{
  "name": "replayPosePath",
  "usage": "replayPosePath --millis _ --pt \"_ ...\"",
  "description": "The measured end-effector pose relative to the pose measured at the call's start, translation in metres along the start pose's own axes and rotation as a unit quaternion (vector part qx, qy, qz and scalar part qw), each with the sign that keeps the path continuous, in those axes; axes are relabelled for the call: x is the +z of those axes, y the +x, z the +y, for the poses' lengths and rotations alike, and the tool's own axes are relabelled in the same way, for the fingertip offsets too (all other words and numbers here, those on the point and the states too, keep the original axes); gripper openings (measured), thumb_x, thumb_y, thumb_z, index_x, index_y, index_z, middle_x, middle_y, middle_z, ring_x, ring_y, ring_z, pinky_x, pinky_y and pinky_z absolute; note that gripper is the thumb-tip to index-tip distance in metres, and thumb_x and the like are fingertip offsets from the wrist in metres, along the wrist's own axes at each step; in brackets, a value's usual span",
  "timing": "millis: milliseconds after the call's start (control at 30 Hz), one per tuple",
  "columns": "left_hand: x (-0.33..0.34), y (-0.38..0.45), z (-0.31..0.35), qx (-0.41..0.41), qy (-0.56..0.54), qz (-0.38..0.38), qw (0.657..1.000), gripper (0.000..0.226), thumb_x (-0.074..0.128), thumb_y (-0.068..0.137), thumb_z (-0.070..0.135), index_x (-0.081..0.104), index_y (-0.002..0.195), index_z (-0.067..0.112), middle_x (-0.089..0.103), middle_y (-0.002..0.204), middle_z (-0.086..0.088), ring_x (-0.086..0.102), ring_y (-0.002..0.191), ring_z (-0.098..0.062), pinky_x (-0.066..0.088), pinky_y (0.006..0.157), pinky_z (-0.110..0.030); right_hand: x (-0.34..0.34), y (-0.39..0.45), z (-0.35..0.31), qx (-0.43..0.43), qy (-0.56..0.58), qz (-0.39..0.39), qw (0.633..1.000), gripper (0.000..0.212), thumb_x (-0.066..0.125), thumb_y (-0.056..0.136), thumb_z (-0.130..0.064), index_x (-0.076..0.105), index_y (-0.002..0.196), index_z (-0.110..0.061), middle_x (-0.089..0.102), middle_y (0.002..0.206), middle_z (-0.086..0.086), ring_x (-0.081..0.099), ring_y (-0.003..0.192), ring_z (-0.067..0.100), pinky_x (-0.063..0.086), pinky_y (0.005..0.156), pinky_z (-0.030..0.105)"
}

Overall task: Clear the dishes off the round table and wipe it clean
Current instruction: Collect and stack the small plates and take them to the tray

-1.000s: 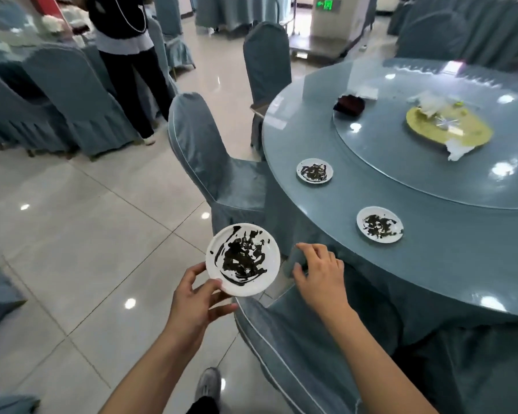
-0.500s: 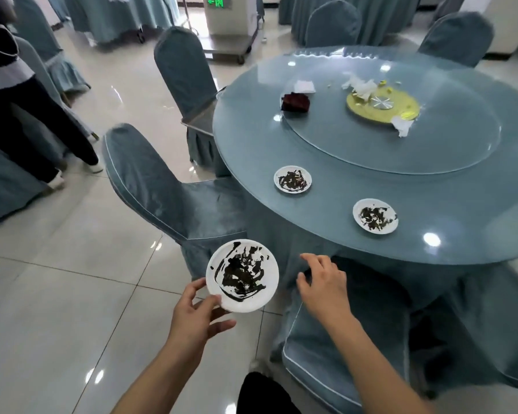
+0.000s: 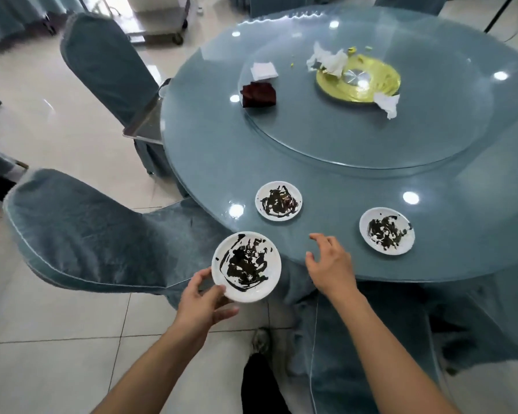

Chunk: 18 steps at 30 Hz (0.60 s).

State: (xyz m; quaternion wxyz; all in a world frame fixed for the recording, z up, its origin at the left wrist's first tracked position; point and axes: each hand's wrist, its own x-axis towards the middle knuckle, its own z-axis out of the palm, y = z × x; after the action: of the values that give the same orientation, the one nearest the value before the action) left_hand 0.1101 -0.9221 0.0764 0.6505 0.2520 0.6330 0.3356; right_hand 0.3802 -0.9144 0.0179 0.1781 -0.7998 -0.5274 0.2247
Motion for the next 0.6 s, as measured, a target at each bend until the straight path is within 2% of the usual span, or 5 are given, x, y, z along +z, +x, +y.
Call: replayPosePath --millis 200,300,400,500,600 --pt "0.015 0.074 0.031 -0.024 0.037 -0.024 0.999 0.035 0.052 0.098 -0.009 0.054 0.122 0.017 0.07 0.096 -0.021 0.069 0.068 -0.027 0.059 0.052 -0.033 0.008 0.093 -0.021 0.071 0.009 -0.009 0.997 0.038 0.054 0.096 -0.029 0.053 0.132 -0.016 0.063 0.118 0.013 0.059 0.111 0.035 0.043 0.097 0.043" --pt "0.019 0.099 0.032 -0.037 0.051 -0.028 0.998 0.035 0.052 0.098 -0.009 0.054 0.123 0.015 0.068 0.095 -0.022 0.067 0.064 -0.024 0.06 0.051 -0.034 0.018 0.128 -0.033 0.141 0.015 0.0 0.99 0.033 0.053 0.099 -0.035 0.052 0.121 -0.011 0.068 0.109 0.018 0.063 0.104 0.038 0.047 0.086 0.042" --pt "0.022 0.12 0.028 -0.051 0.066 -0.038 0.996 0.034 0.052 0.098 -0.01 0.053 0.122 0.014 0.068 0.095 -0.022 0.069 0.061 -0.021 0.06 0.051 -0.035 0.032 0.152 -0.034 0.196 0.019 0.001 0.98 0.032 0.055 0.097 -0.038 0.054 0.112 -0.009 0.068 0.109 0.019 0.063 0.103 0.039 0.049 0.084 0.042" --pt "0.024 0.138 0.025 -0.066 0.082 -0.042 0.994 0.034 0.054 0.097 -0.01 0.054 0.123 0.013 0.068 0.101 -0.026 0.069 0.072 -0.027 0.059 0.05 -0.034 0.044 0.166 -0.033 0.227 0.057 0.025 0.972 0.022 0.056 0.096 -0.03 0.061 0.106 -0.011 0.069 0.108 0.017 0.064 0.1 0.038 0.051 0.084 0.041" --pt "0.03 0.151 0.025 -0.079 0.095 -0.055 0.991 0.033 0.054 0.098 -0.009 0.054 0.124 0.013 0.068 0.103 -0.026 0.071 0.065 -0.024 0.06 0.05 -0.034 0.039 0.168 -0.028 0.247 0.126 0.082 0.957 0.011 0.056 0.096 -0.023 0.063 0.097 -0.015 0.071 0.101 0.011 0.065 0.096 0.035 0.05 0.08 0.038"
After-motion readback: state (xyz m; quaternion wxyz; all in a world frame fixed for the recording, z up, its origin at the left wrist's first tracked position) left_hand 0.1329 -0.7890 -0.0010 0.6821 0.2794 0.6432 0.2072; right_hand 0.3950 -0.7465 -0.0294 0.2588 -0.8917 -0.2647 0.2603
